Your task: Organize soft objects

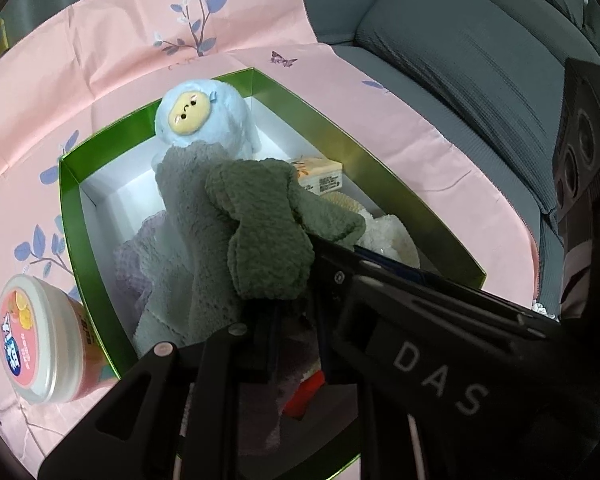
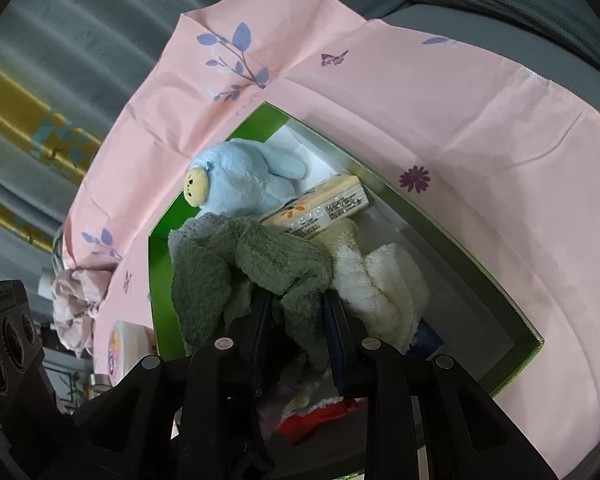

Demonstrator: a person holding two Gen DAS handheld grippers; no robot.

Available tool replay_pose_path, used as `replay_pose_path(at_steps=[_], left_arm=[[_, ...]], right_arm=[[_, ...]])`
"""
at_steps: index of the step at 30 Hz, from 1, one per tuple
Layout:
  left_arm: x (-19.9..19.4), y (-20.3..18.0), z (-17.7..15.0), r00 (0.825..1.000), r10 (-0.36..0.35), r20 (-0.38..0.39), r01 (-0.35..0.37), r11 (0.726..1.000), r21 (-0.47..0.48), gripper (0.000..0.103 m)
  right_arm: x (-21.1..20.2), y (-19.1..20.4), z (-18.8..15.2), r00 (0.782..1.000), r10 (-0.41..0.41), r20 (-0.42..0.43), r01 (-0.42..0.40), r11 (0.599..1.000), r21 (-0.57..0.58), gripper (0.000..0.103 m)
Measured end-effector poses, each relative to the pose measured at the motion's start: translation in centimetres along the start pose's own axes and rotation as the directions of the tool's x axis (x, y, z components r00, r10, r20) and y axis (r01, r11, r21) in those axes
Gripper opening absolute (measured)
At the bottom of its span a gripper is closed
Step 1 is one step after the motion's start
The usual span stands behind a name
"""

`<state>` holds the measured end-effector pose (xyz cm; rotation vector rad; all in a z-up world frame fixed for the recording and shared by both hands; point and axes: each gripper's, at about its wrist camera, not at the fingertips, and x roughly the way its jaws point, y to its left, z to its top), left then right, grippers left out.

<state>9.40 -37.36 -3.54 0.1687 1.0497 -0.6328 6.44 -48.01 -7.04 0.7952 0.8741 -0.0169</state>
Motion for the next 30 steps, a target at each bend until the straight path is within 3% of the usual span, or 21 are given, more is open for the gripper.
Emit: replay_pose_path(at_steps=[9,12,16,30], left_arm=[[0.7,0.5,0.2,0.998,-0.027,-0.053,0.024,0.998,-0.053,0.02],[0.9,0.5,0.3,0.997,-0.042,-0.063,0.039,0.998,-0.045,0.027],[1.3,0.6,0.2,0.996,-0.047,-0.078,0.042,0.997,-0.06,0.045],[2.2,1.1,0.1,0.993,-0.083,-0.088,0.075,0.993,-0.088,0.058]], right_arm=[[0.4,0.0,0.0,1.0,-0.019,-0.005,0.019,1.0,-0.002,0.027],[0.5,0.2,0.0,1.0,-0.021,-0.007,0.021,1.0,-0.006,0.027],[0.6,0.2,0.1,1.0,-0.024,-0.007,0.024,1.0,-0.007,0.027],[0.6,0.2,0.0,1.0,-0.019,-0.007,0.019,1.0,-0.007,0.027]])
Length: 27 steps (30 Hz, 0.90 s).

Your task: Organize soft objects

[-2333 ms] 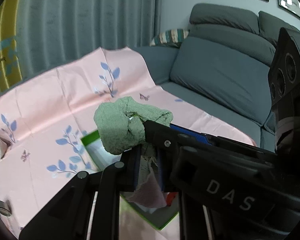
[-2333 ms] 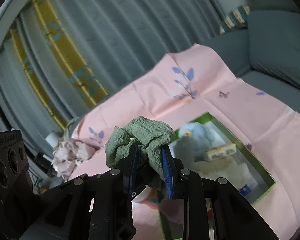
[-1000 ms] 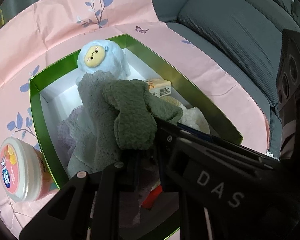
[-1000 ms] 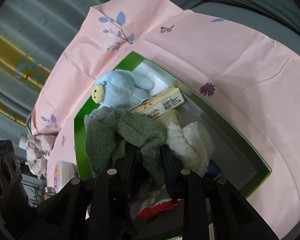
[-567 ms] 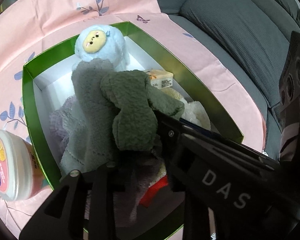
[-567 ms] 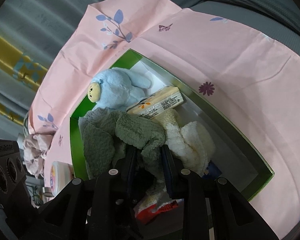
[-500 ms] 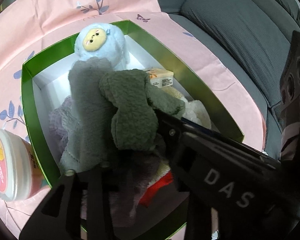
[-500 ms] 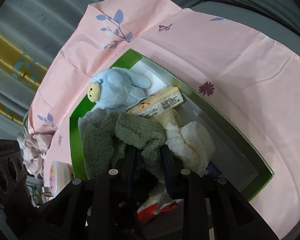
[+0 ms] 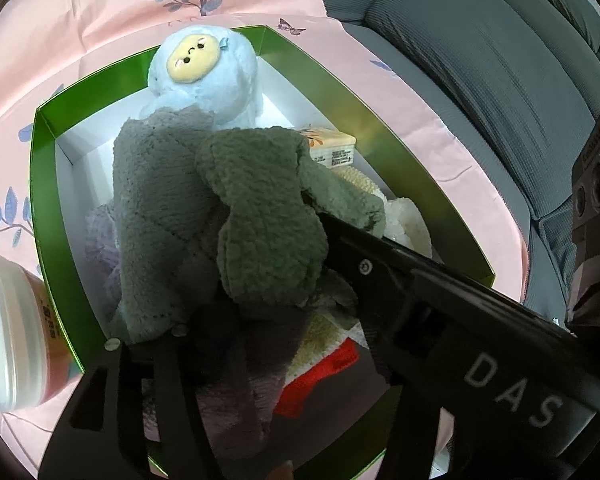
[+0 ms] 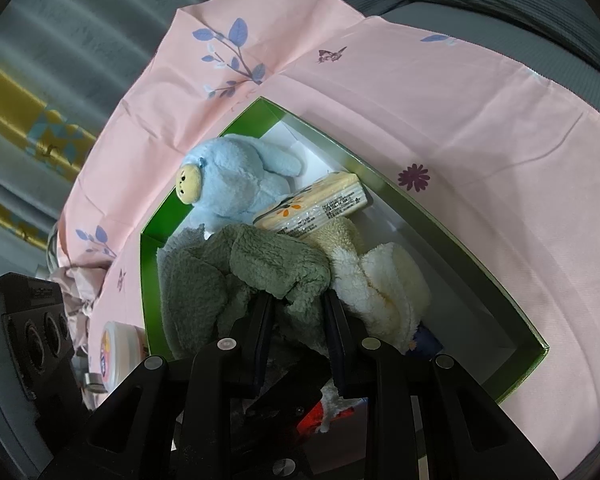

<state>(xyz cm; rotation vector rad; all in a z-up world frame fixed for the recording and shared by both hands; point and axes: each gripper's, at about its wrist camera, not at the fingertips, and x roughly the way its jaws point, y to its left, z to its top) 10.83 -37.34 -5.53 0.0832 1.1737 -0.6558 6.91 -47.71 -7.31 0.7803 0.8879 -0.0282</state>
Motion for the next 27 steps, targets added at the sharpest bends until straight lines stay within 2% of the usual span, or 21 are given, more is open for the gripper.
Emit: replay_pose_path(at_steps=[12,17,26,27], left_arm=[[-0.3,-0.2,-0.5,0.999,-0.001,0.046,0.001,1.0,-0.011,0.06],[-0.3,-0.3,-0.4,0.999,-0.003,0.036,0.003,1.0,-0.001,0.059],[-2.4,-1.5,-1.1,0.992,0.044,0.118,-0.051,0.997,0.056,0.058],[-2.8,-1.6,-1.2,0.99,0.051,0.131,-0.059,0.996,0.063,0.058]], right_arm=[[0.0,0.2,-0.1,1.0,0.0,-0.002,0.0,1.0,-0.007,0.027],[0.0,0.2,-0.2,1.0,-0.004,-0.003,0.004,1.0,-0.01,0.027],[-1.6,0.7,-0.3,0.999,-0.027,0.02,0.028,0.999,-0.033,0.028],[-1.8,0.8,-0.3,0.999,-0.03,0.025,0.031,0.999,-0.036,0.032]])
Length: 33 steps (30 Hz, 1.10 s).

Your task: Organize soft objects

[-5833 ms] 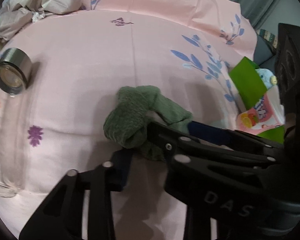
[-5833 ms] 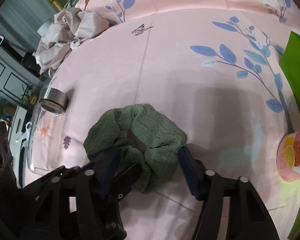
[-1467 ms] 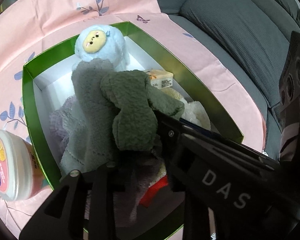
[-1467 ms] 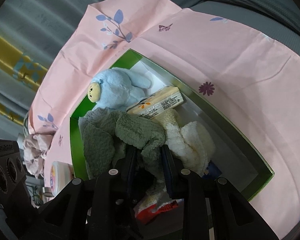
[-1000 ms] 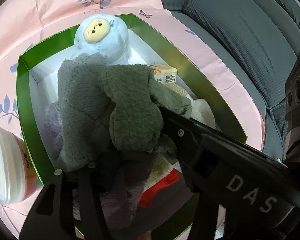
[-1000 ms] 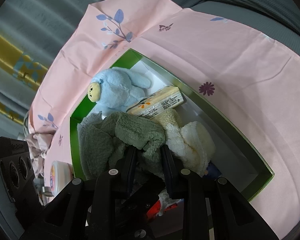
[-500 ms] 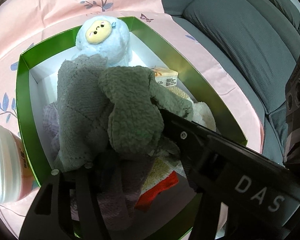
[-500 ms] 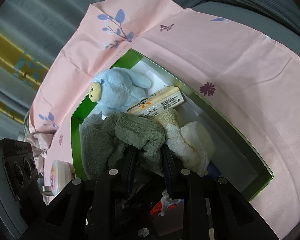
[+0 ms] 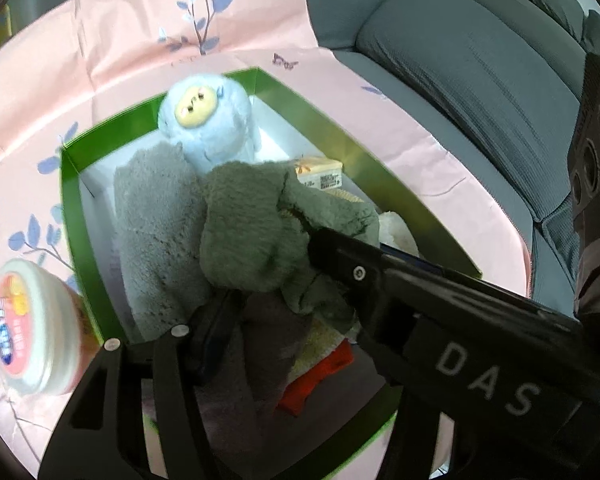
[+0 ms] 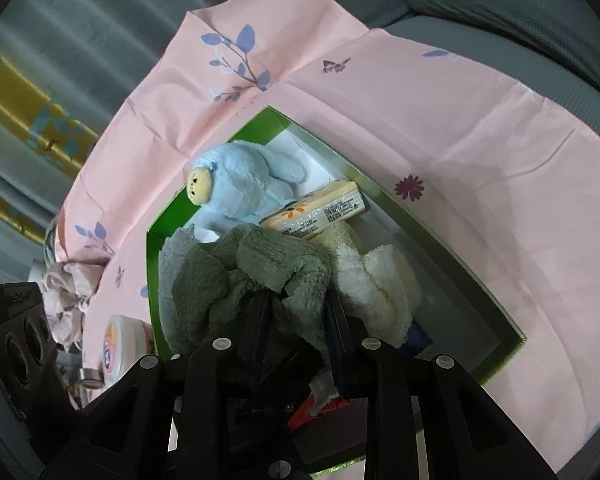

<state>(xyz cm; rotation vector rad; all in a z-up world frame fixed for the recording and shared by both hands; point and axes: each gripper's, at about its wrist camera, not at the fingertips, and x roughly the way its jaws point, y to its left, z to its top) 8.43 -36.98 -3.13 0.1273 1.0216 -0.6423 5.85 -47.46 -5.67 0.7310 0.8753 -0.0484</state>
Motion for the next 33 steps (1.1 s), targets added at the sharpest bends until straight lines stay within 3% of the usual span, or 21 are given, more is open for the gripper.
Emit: replay_pose_path(at_steps=[6,9,12,23,33], left_arm=[[-3.5,-0.7,0.2,0.993,0.063,0.103,-0.068,0.997,0.046,0.064],[-5.4,-0.6,0.0,0.983,0.101,0.155,-0.109,0.993,0.044,0.077],[-7.9,-0.3,-0.3,0.965,0.13,0.229,-0.141,0.989,0.034,0.085],[-14.3,-0.8,-2.3,0.898,0.199,0.391,-0.218,0.976,0.003,0.099],[-14.7,-0.3,-2.8,0.901,0.226,0.371,-0.236,0.972,-0.019,0.1]], right_arm=[[-2.6,1.2,-0.3,0.997,0.011,0.07,-0.008,0.999,-0.038,0.056],[-4.2,2.1,-0.5,0.992,0.037,0.119,-0.03,0.998,-0.064,0.075],[-6.1,3.2,-0.9,0.983,0.068,0.172,-0.052,0.994,-0.093,0.082],[-11.8,7.0,-2.8,0.938,0.117,0.326,-0.052,0.979,-0.199,0.087],[-12.6,7.6,-3.5,0.931,0.042,0.363,0.027,0.983,-0.183,0.087]])
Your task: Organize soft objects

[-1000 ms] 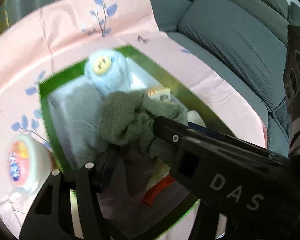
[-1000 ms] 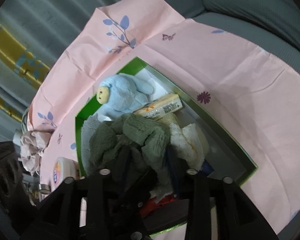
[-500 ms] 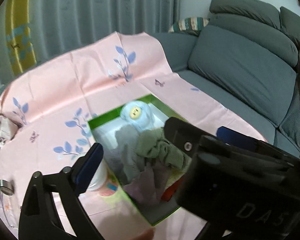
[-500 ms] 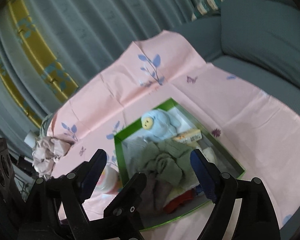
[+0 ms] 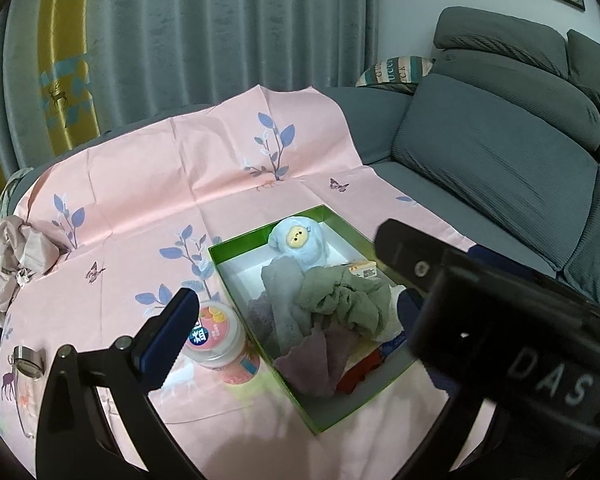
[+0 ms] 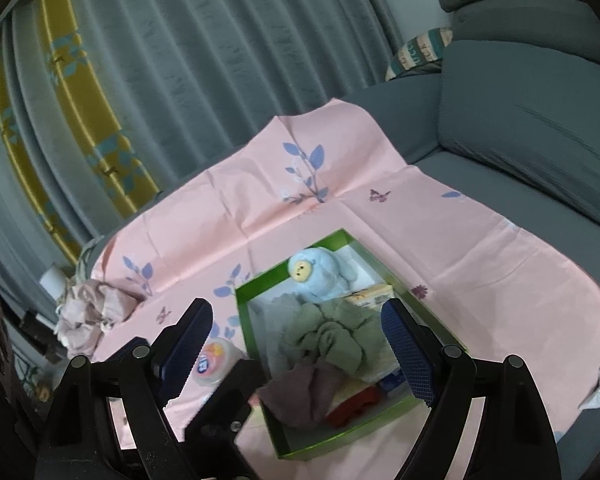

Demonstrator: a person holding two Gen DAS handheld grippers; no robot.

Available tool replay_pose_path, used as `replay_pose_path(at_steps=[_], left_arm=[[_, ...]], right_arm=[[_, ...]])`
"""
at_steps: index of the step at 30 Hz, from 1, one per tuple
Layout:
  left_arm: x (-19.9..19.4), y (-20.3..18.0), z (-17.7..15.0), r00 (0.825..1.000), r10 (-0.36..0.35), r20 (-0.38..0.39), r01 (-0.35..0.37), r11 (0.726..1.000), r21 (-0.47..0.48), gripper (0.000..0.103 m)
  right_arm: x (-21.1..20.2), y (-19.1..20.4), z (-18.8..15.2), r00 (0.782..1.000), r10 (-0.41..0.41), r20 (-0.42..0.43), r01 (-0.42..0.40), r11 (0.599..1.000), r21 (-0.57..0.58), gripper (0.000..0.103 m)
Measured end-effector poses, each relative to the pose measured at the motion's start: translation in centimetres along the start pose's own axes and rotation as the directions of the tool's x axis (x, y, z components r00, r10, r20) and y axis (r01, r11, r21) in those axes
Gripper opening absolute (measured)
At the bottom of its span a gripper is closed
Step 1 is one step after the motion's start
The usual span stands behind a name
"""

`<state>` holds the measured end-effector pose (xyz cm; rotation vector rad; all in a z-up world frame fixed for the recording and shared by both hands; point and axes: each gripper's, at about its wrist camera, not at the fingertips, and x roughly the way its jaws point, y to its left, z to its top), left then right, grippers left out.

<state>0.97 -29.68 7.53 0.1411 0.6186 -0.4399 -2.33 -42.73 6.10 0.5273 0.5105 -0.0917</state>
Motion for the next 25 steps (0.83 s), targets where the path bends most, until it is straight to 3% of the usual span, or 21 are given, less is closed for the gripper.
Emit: replay_pose_path(at_steps=[18,25], left_arm=[[-0.1,1.0,-0.1,1.0,-0.009,-0.017,0.009,0.999,-0.042,0.1],[-1.0,1.7,-0.4,1.0,-0.015,-0.019,0.014,0.999,-0.052,0.1]], right_arm=[[0.3,-1.0,0.0,0.998,-0.053,-0.017,0.054,0.998,0.021,0.087],[0.2,-0.4,-0.2,0.994,-0.112,-0.018,0.111,0.994,-0.002,0.087]])
